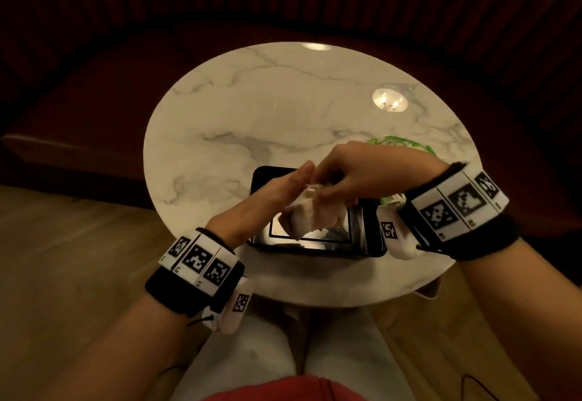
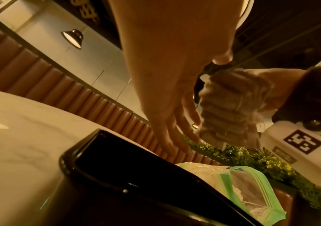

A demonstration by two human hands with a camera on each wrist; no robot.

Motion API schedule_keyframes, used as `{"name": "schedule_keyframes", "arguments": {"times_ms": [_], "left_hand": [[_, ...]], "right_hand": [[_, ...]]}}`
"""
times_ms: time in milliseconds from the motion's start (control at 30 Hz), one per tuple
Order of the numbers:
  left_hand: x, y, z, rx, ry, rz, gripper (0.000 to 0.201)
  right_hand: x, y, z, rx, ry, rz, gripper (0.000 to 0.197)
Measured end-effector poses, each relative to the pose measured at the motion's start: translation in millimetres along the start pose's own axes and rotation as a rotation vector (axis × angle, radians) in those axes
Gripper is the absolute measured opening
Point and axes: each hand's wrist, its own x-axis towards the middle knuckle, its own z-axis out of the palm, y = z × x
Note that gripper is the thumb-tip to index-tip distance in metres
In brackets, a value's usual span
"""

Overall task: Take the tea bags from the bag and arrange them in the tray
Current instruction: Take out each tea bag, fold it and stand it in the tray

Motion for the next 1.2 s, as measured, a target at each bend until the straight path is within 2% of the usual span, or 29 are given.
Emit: {"name": "schedule_keyframes", "arguments": {"times_ms": [100,267,333,433,533,667,767,833,967,1200], "left_hand": [[-3.8,1.2,2.4,-0.077,-0.113,-0.101,0.087],[-11.0,-12.3,-2.0,-0.287,-0.164,-0.196,0.049],[-11.3,-12.2,-1.1,-0.306,-0.092,-0.194,0.041],[-11.3,-10.2,1.5,-0.363,0.055,-0.179,0.035],[-12.4,-10.5,4.4,-0.422,0.194,-0.140,0.022],[-19.1,-14.0,11.0,-0.440,0.256,-0.071,0.023],[-24.8,-17.5,14.2,-0.527,0.284,-0.039,0.035],[-28.2,-18.8,14.8,-0.607,0.291,-0.046,0.046],[-33.7,-18.4,12.4,-0.821,0.281,-0.096,0.046],[-32.2,-20.0,14.0,-0.710,0.335,-0.069,0.026]], "right_hand": [[9.5,1.4,-0.9,0.039,-0.011,-0.039,0.013],[19.9,13.6,15.3,0.215,0.067,-0.061,0.015],[23.0,18.5,26.2,0.275,0.153,-0.059,0.015],[24.1,23.9,44.3,0.415,0.371,-0.029,0.031],[19.5,20.1,64.0,0.662,0.570,-0.027,0.035],[12.1,10.7,87.8,0.822,0.684,-0.026,0.027],[12.4,9.3,98.7,0.864,0.789,0.010,0.020],[13.5,7.8,102.7,0.869,0.787,0.034,0.013],[11.6,4.8,106.0,0.865,0.757,0.024,0.006],[6.0,0.5,107.1,0.962,0.724,0.020,0.010]]}}
